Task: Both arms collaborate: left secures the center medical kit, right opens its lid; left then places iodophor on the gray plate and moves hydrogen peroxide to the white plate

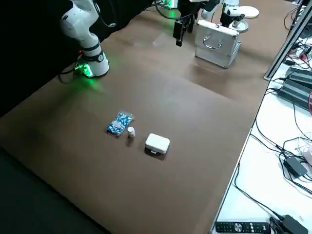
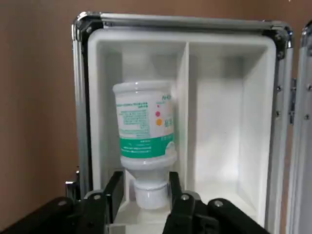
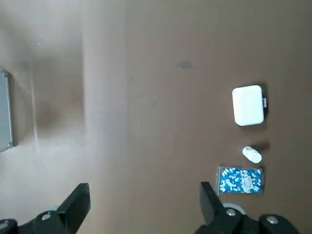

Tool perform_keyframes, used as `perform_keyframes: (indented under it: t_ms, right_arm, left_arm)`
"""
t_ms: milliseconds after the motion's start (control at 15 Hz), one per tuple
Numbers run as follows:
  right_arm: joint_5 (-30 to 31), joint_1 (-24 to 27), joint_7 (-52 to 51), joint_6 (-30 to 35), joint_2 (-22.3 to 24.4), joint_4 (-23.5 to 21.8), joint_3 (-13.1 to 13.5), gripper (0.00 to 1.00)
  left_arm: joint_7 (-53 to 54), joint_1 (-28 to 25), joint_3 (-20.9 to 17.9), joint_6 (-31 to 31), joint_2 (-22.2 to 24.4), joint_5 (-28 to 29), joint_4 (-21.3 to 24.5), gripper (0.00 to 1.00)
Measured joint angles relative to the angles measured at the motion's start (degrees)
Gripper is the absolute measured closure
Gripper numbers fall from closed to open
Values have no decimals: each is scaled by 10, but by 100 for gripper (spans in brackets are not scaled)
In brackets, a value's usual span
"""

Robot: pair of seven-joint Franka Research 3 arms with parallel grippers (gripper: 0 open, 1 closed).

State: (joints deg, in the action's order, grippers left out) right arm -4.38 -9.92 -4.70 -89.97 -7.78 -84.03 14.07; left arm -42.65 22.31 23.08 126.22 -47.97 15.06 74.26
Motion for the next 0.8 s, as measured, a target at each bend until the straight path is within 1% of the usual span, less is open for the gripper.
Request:
perform_keyframes:
  t_ms: [67,200,800]
  right_arm:
    - [0,0,0,0,0,0,0,0]
    - [0,0,0,0,0,0,0,0]
    - [0,0,0,-1,0,0,0,0]
  left_arm:
    - [0,0,0,0,-1,0,0,56]
    - [0,0,0,0,-2,0,0,56]
    - [0,0,0,0,-7,0,1,56]
